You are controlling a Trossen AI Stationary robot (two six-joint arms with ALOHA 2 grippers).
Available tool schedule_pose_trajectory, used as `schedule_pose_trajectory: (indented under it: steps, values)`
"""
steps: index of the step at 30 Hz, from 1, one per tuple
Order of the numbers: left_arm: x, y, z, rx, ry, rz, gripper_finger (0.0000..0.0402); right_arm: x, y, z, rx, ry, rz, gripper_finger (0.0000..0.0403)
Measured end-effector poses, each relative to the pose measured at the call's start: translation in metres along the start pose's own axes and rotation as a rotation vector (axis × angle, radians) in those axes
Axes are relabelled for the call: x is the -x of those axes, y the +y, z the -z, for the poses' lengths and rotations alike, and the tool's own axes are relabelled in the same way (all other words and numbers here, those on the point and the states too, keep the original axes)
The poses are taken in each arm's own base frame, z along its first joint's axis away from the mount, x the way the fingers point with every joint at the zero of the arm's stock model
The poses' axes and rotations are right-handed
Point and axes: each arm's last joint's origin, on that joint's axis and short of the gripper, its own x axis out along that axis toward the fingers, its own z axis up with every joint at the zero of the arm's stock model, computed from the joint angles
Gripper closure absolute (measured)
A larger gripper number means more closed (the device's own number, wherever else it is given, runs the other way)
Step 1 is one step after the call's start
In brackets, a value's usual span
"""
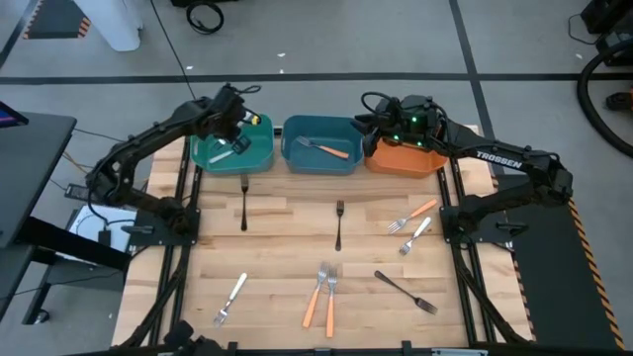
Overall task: Sort silverware by color (type)
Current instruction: Put the top left white fork into the light green bin, then put the bottom right orange fork into the blue bin
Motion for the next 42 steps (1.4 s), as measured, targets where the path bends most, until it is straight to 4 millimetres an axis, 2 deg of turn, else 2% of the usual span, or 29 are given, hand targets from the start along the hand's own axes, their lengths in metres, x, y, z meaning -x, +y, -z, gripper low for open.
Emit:
schedule_pose_trajectory:
  steps: [7, 12, 20, 26, 33, 38, 42]
  values:
    - [-0.026, -0.006, 0.002, -0.134, 0.134, 0.040, 0.0325, 0.000, 0.000, 0.000, -0.007, 0.000, -0.001, 0.0293]
    - [-0.043, -0.011, 0.002, -0.167, 0.201, 0.057, 0.0302, 0.000, 0.000, 0.000, -0.007, 0.000, -0.001, 0.0293]
    - [-0.047, -0.013, 0.002, -0.157, 0.218, 0.059, 0.0282, 0.000, 0.000, 0.000, -0.017, 0.000, -0.001, 0.0293]
    - [-0.032, -0.014, 0.007, -0.082, 0.214, 0.115, 0.0281, 0.000, 0.004, 0.001, -0.080, 0.003, -0.015, 0.0293]
    - [0.008, -0.030, 0.015, -0.014, 0.153, 0.313, 0.0281, 0.003, 0.028, 0.007, -0.091, 0.063, -0.160, 0.0293]
    - [0.037, -0.045, 0.018, -0.048, 0.057, 0.400, 0.0280, 0.007, 0.043, 0.020, -0.204, 0.192, -0.174, 0.0293]
    - [0.047, -0.054, 0.020, -0.094, 0.025, 0.420, 0.0280, 0.009, 0.051, 0.037, -0.338, 0.342, -0.105, 0.0293]
